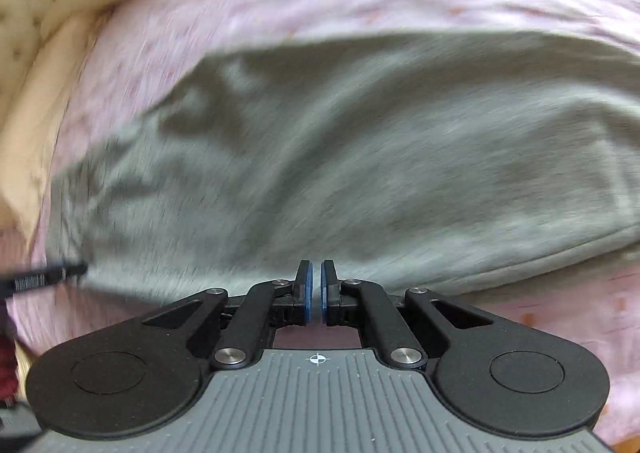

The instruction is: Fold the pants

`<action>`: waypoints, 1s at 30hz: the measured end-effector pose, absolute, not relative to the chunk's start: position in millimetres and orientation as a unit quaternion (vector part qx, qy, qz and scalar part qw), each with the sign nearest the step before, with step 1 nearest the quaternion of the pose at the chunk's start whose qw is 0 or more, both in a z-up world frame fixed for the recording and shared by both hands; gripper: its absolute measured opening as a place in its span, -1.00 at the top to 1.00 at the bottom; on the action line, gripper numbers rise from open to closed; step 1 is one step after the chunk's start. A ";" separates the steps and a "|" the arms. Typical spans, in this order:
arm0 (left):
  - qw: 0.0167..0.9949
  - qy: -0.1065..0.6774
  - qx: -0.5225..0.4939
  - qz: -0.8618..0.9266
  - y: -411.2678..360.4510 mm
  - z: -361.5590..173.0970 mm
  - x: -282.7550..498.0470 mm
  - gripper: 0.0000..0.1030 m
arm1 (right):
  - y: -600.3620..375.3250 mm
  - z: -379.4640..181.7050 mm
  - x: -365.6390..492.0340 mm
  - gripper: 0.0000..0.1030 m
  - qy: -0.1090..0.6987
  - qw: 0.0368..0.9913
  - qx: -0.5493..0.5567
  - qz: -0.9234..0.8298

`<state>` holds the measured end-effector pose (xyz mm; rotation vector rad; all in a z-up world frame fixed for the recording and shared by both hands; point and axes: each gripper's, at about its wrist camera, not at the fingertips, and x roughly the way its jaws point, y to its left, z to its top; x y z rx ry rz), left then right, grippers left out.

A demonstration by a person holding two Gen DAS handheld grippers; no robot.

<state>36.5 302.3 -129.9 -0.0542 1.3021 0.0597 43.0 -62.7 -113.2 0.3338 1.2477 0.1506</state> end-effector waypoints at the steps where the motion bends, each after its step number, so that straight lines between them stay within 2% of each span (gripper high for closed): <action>1: 0.795 0.605 -0.030 0.029 297.2 -127.7 34.8 0.11 | -80.3 -109.1 48.9 0.85 0.564 0.808 0.162 0.050; 5: 0.801 0.597 -0.027 0.031 266.9 -116.8 31.8 0.11 | -149.9 -100.7 61.6 0.82 0.518 0.838 0.167 -0.041; 8: 0.805 0.592 -0.022 0.034 236.1 -110.7 27.0 0.11 | -202.1 -105.8 58.5 0.82 0.520 0.826 0.209 -0.061; 9: 0.805 0.592 -0.022 0.033 223.8 -109.5 25.0 0.11 | -216.4 -108.8 51.1 0.78 0.523 0.820 0.223 -0.061; 10: 0.803 0.594 -0.021 0.031 211.3 -109.1 23.5 0.11 | -222.2 -112.4 46.7 0.64 0.527 0.817 0.224 -0.062; 12: 0.801 0.598 -0.015 0.024 183.7 -109.1 20.3 0.11 | -232.8 -116.0 34.9 0.45 0.532 0.821 0.202 -0.055; 16: 0.794 0.608 -0.012 0.001 123.7 -109.3 16.7 0.11 | -232.3 -120.0 17.1 0.44 0.545 0.830 0.120 -0.011; 18: 0.794 0.607 -0.006 -0.013 95.6 -107.8 18.2 0.11 | -235.3 -119.8 14.1 0.44 0.546 0.830 0.114 0.016; 23: 0.806 0.592 0.006 -0.030 44.2 -97.4 21.0 0.11 | -259.2 -131.7 23.0 0.42 0.563 0.799 0.205 0.055; 30: 0.802 0.596 0.020 -0.047 22.5 -94.1 12.0 0.11 | -301.1 -155.7 23.1 0.41 0.548 0.737 0.396 -0.017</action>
